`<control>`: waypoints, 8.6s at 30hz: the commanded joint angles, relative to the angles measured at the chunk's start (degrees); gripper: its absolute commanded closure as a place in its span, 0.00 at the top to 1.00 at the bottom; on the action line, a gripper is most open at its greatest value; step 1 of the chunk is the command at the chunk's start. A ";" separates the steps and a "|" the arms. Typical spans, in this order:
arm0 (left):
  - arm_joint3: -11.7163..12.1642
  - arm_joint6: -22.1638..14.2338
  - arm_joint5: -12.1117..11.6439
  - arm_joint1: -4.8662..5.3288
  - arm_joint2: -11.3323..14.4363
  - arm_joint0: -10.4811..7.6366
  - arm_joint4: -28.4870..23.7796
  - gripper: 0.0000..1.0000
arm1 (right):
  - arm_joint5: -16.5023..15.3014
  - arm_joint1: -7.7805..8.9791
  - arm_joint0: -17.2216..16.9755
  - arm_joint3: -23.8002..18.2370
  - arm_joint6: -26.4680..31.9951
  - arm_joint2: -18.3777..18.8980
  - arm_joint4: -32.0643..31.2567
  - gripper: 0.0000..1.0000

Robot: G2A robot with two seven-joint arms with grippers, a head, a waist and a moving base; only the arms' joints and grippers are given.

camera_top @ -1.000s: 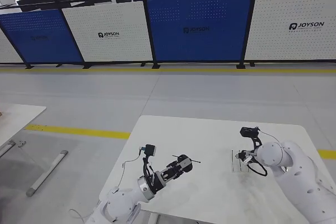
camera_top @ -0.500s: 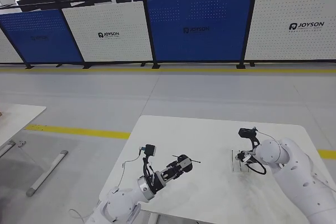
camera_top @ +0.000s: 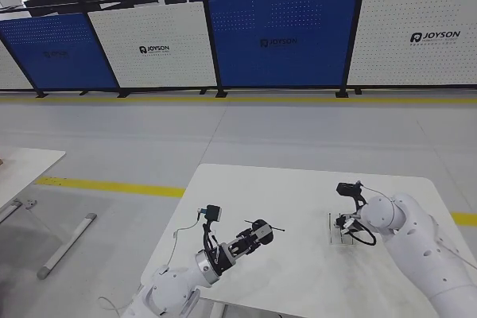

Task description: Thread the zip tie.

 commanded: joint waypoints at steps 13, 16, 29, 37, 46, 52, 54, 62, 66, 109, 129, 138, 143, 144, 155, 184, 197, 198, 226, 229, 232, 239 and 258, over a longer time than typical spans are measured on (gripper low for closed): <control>0.00 0.00 0.00 0.00 0.00 0.00 0.00 0.00 | -1.83 -1.21 1.53 3.05 0.26 -0.73 -0.12 0.00; 0.00 0.00 0.00 0.00 0.00 0.00 0.00 0.00 | -2.09 -1.28 1.62 3.15 0.38 -0.67 -0.40 0.00; 0.00 0.00 0.00 0.00 0.00 0.00 0.00 0.00 | -3.03 0.40 -0.91 -2.62 0.97 2.33 -2.88 0.00; 0.00 0.00 0.00 0.00 0.00 0.00 0.00 0.00 | -0.73 4.25 -10.29 -17.52 -3.58 10.46 -6.56 0.00; 0.00 0.00 0.00 0.00 0.00 0.00 0.00 0.00 | -0.91 5.62 -14.93 -23.26 -5.38 14.23 -7.06 0.00; 0.00 0.00 0.00 0.00 0.00 0.00 0.00 0.00 | -0.91 5.62 -14.93 -23.26 -5.38 14.23 -7.06 0.00; 0.00 0.00 0.00 0.00 0.00 0.00 0.00 0.00 | -0.72 5.63 -15.90 -23.77 -8.35 14.87 -6.58 0.00; 0.00 0.00 0.00 0.00 0.00 0.00 0.00 0.00 | -7.63 7.12 -22.70 -30.93 -16.55 19.69 -7.80 0.00; 0.00 0.00 0.00 0.00 0.00 0.00 0.00 0.00 | -8.00 7.26 -23.13 -31.53 -15.90 19.83 -8.26 0.00; 0.00 0.00 0.00 0.00 0.00 0.00 0.00 0.00 | -15.33 9.09 -37.38 -43.71 -30.28 29.58 -5.51 0.00; 6.16 7.70 1.62 -0.70 6.11 -4.09 11.10 0.00 | -15.33 9.09 -37.38 -43.71 -30.28 29.58 -5.51 0.00; 6.16 7.70 1.62 -0.70 6.11 -4.09 11.10 0.00 | -15.33 9.09 -37.38 -43.71 -30.28 29.58 -5.51 0.00; 6.16 7.70 1.62 -0.70 6.11 -4.09 11.10 0.00 | -15.33 9.09 -37.38 -43.71 -30.28 29.58 -5.51 0.00; 6.17 8.20 2.05 -0.71 6.23 -4.29 11.83 0.00 | -15.33 9.09 -37.38 -43.71 -30.28 29.58 -5.51 0.00; 7.78 13.23 8.12 -1.22 9.27 -5.99 17.44 0.00 | -15.33 9.09 -37.38 -43.71 -30.28 29.58 -5.51 0.00; 5.17 11.00 4.52 -0.74 7.94 -5.08 14.19 0.00 | -15.33 9.09 -37.38 -43.71 -30.28 29.58 -5.51 0.00; 7.87 8.45 7.15 -0.87 9.60 -6.75 12.81 0.00 | -15.87 8.97 -38.46 -44.12 -33.77 30.85 -1.82 0.00; 7.87 8.45 7.15 -0.87 9.60 -6.75 12.81 0.00 | -16.20 8.97 -39.05 -44.69 -34.85 31.24 -1.21 0.00; 7.87 8.45 7.15 -0.87 9.60 -6.75 12.81 0.00 | -2.05 8.01 -52.79 -60.43 -49.46 30.29 -1.86 0.00; 7.87 8.45 7.15 -0.87 9.60 -6.75 12.81 0.00 | 0.97 7.69 -53.71 -61.84 -50.50 28.35 -3.82 0.00; 7.87 8.45 7.15 -0.87 9.60 -6.75 12.81 0.00 | 0.97 7.69 -53.71 -61.84 -50.50 28.35 -3.82 0.00; 7.87 8.45 7.15 -0.87 9.60 -6.75 12.81 0.00 | 0.97 7.69 -53.71 -61.84 -50.50 28.35 -3.82 0.00; 11.43 11.84 8.63 -1.39 11.91 -9.28 13.63 0.00 | -3.71 7.64 -53.78 -61.43 -48.89 28.25 -0.13 0.00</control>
